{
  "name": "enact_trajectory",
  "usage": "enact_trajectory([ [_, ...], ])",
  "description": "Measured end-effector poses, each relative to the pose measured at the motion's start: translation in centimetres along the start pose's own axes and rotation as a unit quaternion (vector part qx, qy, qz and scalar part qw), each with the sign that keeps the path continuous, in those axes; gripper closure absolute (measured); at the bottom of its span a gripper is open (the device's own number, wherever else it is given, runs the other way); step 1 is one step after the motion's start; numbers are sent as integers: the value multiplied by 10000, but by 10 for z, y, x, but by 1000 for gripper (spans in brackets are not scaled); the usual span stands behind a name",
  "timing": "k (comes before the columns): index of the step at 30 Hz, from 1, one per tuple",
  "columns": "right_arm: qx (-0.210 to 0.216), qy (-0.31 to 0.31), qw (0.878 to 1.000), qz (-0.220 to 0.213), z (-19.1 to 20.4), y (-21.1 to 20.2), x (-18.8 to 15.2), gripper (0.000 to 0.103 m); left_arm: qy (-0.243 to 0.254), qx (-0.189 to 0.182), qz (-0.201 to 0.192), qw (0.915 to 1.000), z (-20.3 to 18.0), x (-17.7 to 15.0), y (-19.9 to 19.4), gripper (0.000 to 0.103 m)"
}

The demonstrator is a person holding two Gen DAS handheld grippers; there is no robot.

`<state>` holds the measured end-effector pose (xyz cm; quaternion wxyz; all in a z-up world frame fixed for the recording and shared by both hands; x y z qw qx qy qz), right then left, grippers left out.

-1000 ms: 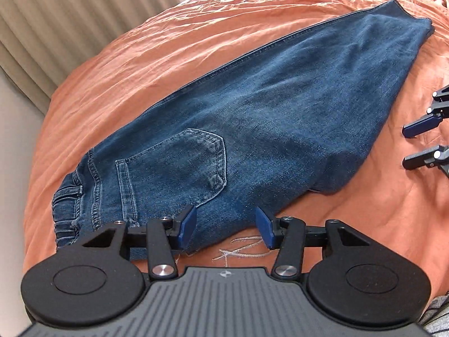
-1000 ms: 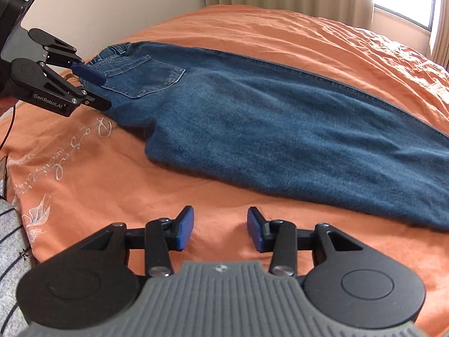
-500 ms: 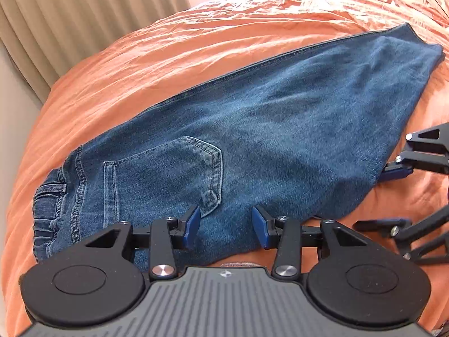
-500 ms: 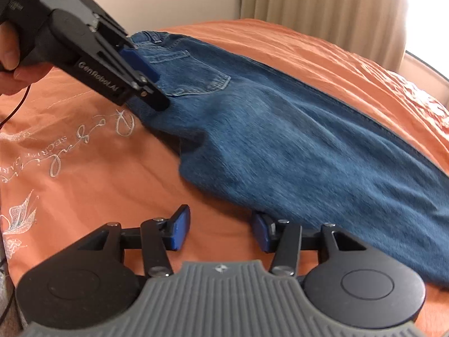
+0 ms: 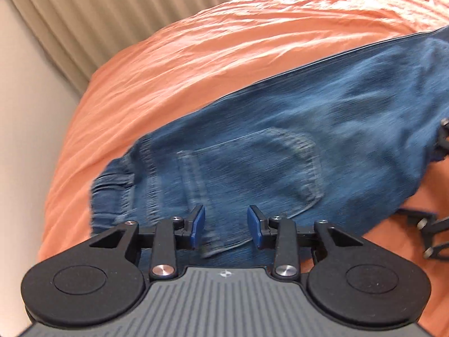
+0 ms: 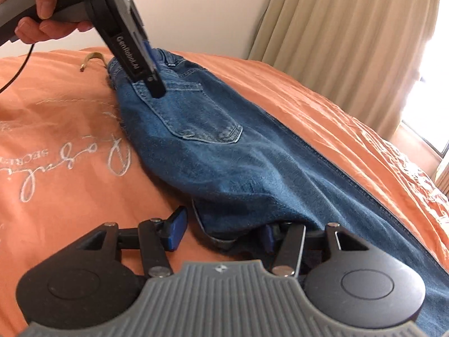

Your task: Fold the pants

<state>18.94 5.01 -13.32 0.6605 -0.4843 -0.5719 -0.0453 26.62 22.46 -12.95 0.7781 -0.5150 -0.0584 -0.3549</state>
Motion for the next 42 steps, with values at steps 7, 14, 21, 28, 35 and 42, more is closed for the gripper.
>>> enact_trajectory([
  [7, 383, -107, 9989, 261, -3, -37, -10, 98, -524, 88, 500, 9973, 33, -20, 33, 97],
  [14, 687, 685, 9910, 925, -6, -35, -41, 103, -33, 550, 867, 9947, 23, -17, 55, 97],
  [21, 779, 963, 9869, 1033, -23, -64, -43, 103, 267, 1029, 854, 9907, 15, -1, 29, 95],
  [28, 215, 1591, 9825, 945, -100, -114, -50, 102, -205, 655, 293, 9972, -3, 32, -28, 75],
  [35, -748, 2729, 9538, 1007, -240, -160, -79, 101, -482, -178, -241, 9984, -51, 91, -48, 68],
  [42, -1746, 4101, 8909, 872, -395, -218, -137, 96, -687, -853, -338, 9934, -105, 134, -26, 68],
])
Point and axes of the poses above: each gripper's, at about its wrist camera, not at the fingertips, and y roughly the way its jaws point, z to its left, x to its top, the point moved 6 cm from there along y, roughly the way its jaws point, and after that the axes turned 10 degrees about y, right-handed, at the moved point
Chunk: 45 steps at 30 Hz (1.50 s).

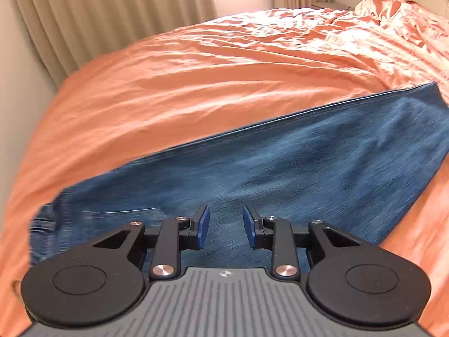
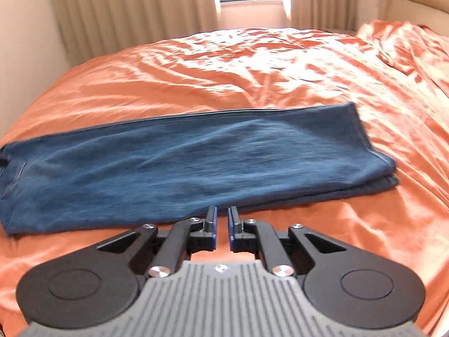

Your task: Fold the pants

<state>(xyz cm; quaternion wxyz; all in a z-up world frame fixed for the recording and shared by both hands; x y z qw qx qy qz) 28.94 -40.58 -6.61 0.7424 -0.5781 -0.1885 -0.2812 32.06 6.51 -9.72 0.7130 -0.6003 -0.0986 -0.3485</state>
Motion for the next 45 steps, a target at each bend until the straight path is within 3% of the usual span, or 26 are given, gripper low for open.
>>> enact_trajectory([
  [1, -59, 261, 9996, -45, -22, 0, 10, 94, -54, -73, 19, 10000, -5, 4, 7, 68],
  [3, -76, 773, 9968, -162, -61, 2, 26, 77, -122, -212, 66, 9997, -16, 13, 23, 68],
  [5, -59, 1316, 9910, -229, -95, 7, 40, 70, -154, -265, 92, 9995, -28, 24, 37, 68],
  [10, 160, 2575, 9659, -214, -163, 40, 62, 69, -64, -490, 200, 9986, -62, 54, 71, 68],
  [16, 613, 3699, 9270, -33, -204, 76, 68, 74, 233, -744, 243, 9967, -110, 96, 108, 68],
  [17, 616, 3735, 9256, -29, -207, 77, 69, 93, 302, -797, 235, 9961, -118, 104, 112, 68],
  [18, 673, 3690, 9270, -46, -209, 77, 73, 99, 360, -848, 215, 9955, -125, 110, 115, 68],
  [22, 611, 3014, 9512, -266, -196, 52, 87, 103, 613, -1062, 88, 9924, -154, 132, 126, 68],
  [27, 244, 2873, 9575, 13, -204, 67, 73, 103, 936, -1273, 23, 9874, -190, 152, 143, 68],
  [31, 399, 2918, 9556, 11, -211, 71, 64, 101, 1006, -1466, -46, 9841, -216, 167, 154, 68],
  [32, 451, 2938, 9548, -61, -213, 67, 66, 97, 1045, -1502, -64, 9831, -223, 171, 157, 68],
  [34, 363, 2921, 9555, -184, -217, 56, 66, 75, 1096, -1546, -73, 9818, -236, 181, 164, 68],
  [35, 389, 2961, 9542, -189, -219, 52, 64, 63, 1109, -1559, -80, 9815, -242, 187, 167, 68],
  [40, 944, 3655, 9255, 295, -227, 60, 44, 62, 1075, -1644, -218, 9803, -280, 224, 187, 68],
  [42, 1042, 3817, 9178, 331, -228, 66, 42, 56, 1156, -1629, -307, 9794, -297, 237, 193, 68],
  [45, 1245, 4235, 8965, 371, -234, 79, 36, 56, 1241, -1737, -357, 9763, -320, 252, 202, 68],
])
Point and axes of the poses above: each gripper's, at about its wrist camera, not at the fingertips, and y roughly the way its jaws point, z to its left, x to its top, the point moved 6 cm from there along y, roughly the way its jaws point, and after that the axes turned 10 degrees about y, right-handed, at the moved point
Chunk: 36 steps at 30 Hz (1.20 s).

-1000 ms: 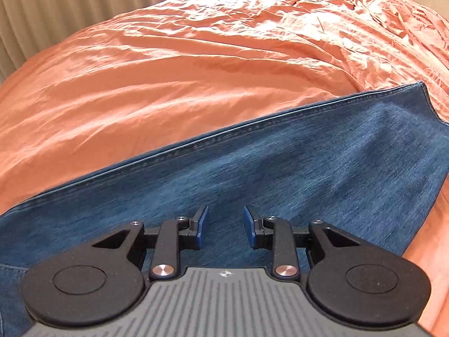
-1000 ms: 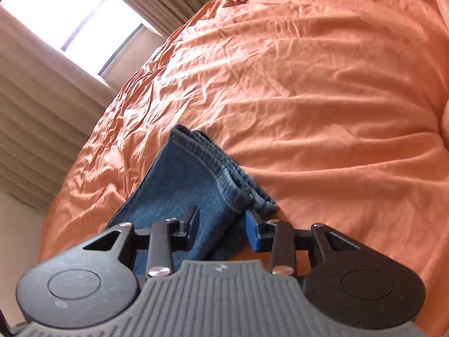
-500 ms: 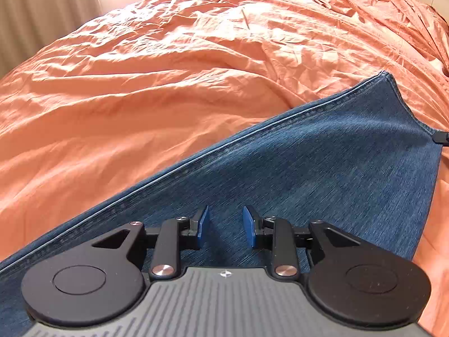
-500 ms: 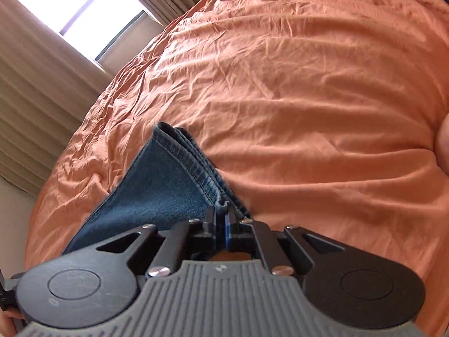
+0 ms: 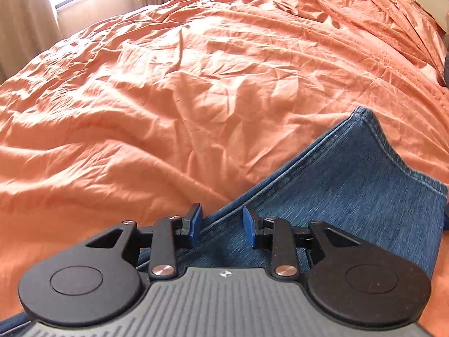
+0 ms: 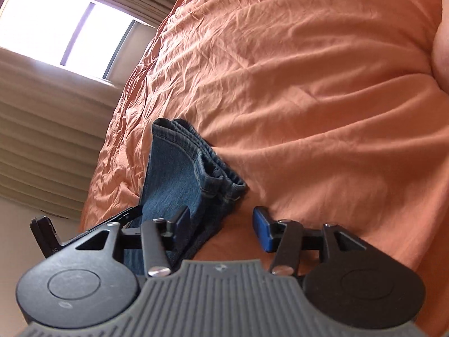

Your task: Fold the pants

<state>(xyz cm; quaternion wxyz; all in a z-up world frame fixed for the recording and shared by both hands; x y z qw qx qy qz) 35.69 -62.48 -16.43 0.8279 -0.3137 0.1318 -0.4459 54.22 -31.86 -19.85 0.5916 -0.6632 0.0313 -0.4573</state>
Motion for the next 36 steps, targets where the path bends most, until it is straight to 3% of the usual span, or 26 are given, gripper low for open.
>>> enact_trajectory([
  [5, 418, 455, 9981, 37, -6, 16, 4, 59, 85, -83, -122, 9999, -14, 11, 14, 68],
  [9, 436, 388, 9983, -14, -7, 28, 2, 82, -99, -77, -209, 9997, -11, 17, 8, 68],
  [12, 514, 505, 9974, -19, -10, 28, 3, 87, -19, -77, -274, 9996, -10, 17, -10, 68],
  [15, 405, 200, 9989, -133, -4, 25, 0, 90, 209, -60, -184, 9996, -8, 7, -30, 68],
  [20, 215, -437, 9979, -417, 13, 19, -4, 94, 395, 90, 77, 9991, 7, -25, -69, 69],
  [26, 31, -807, 9950, -591, 26, 17, -8, 94, 395, 697, 476, 9956, 46, -65, -95, 74],
  [30, -19, -1039, 9921, -700, 36, 15, -12, 94, 107, 907, 551, 9943, 71, -71, -81, 75],
  [36, -53, -1129, 9912, -686, 35, 18, -8, 94, -27, 850, 615, 9945, 77, -66, -37, 77],
])
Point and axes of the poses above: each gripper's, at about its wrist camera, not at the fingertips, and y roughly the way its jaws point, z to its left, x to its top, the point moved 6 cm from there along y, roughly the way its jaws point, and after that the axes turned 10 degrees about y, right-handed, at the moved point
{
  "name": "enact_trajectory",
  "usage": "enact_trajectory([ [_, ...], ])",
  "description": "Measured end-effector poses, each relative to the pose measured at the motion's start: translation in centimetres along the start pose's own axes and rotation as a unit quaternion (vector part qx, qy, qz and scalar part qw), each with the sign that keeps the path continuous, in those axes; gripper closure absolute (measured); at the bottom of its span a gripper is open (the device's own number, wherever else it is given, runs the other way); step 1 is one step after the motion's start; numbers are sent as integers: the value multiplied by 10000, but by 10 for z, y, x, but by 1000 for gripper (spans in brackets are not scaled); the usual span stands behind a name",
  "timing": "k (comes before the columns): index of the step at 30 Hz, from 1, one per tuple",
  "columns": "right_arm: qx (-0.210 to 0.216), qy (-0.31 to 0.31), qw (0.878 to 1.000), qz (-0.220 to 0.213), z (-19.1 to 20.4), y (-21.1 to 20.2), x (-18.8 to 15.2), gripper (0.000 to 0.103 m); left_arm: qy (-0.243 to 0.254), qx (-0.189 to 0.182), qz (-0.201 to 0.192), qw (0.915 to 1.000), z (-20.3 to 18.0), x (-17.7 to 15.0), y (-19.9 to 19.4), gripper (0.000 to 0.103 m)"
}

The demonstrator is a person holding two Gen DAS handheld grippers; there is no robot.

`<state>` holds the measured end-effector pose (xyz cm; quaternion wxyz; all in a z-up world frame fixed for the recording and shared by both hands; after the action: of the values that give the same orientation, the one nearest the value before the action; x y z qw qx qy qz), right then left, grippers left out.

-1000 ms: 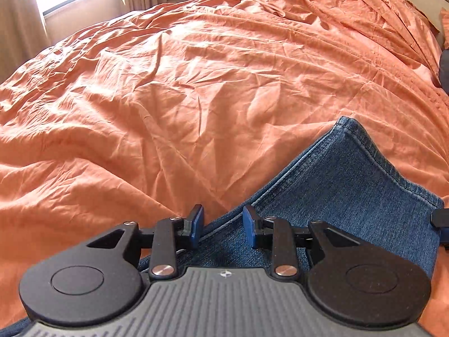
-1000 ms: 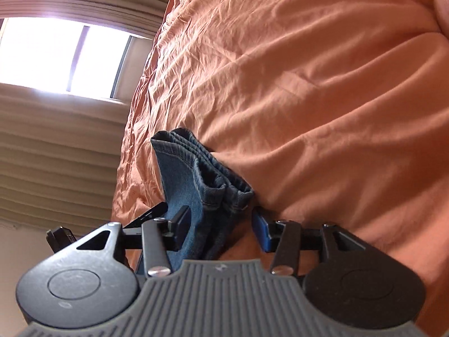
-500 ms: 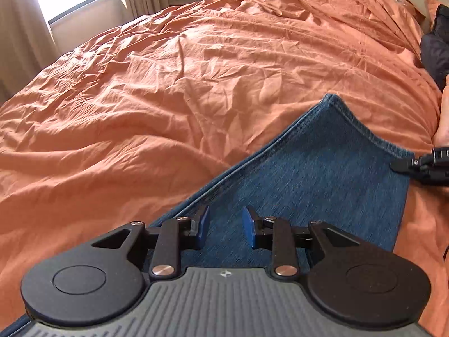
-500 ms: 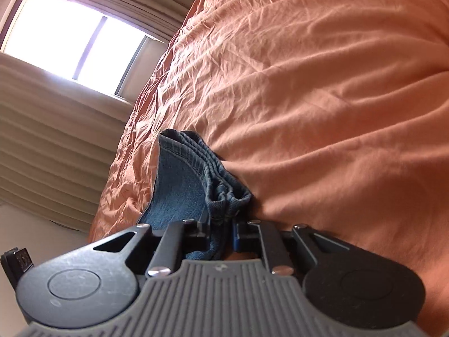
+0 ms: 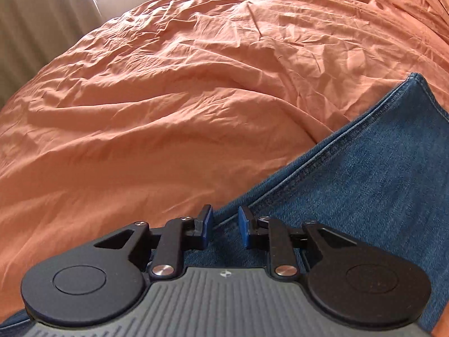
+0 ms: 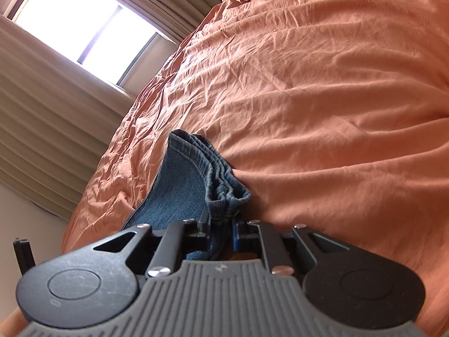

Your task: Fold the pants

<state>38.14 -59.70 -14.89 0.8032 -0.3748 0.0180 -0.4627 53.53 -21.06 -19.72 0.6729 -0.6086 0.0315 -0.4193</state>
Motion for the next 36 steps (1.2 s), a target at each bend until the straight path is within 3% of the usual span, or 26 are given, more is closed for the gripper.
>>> enact_trajectory([
  [4, -31, -221, 9997, -81, 5, 1, 1, 94, -102, 37, -13, 9999, -3, 4, 9, 86],
  [9, -32, -180, 9997, -145, 6, -1, 2, 95, 158, 325, -74, 9993, -16, -4, -20, 85],
  [15, -33, -195, 9994, -274, 11, -7, 2, 95, 454, 38, 56, 9989, -57, -44, -47, 86],
  [17, -55, -244, 9992, -325, 15, -9, 2, 95, 337, 12, 4, 9994, -67, -55, -56, 94],
  [21, 73, -238, 9989, -405, 23, -15, 5, 95, 127, -306, -109, 9994, -89, -73, -75, 94],
  [26, -19, -404, 9979, -513, 38, -22, 3, 95, -171, -399, -255, 9987, -109, -96, -100, 98],
  [29, 42, -302, 9979, -570, 49, -27, 3, 95, -528, -914, -306, 9939, -116, -113, -116, 95],
  [32, 21, -184, 9981, -580, 67, -36, 2, 96, -495, -1150, -405, 9913, -120, -127, -137, 88],
  [36, 191, -777, 9944, -687, 126, -60, -5, 96, -463, -1152, -683, 9899, -103, -144, -173, 86],
])
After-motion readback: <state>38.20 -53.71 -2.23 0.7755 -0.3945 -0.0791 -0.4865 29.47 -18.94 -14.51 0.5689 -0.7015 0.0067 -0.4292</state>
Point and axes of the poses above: each gripper's, at about its wrist camera, not at the fingertips, and y roughly the way its jaws point, z to its left, x to its top, the point moved 6 cm from there along y, roughly the way its jaws point, and after that the axes turned 10 degrees about y, right-handed, at the moved point
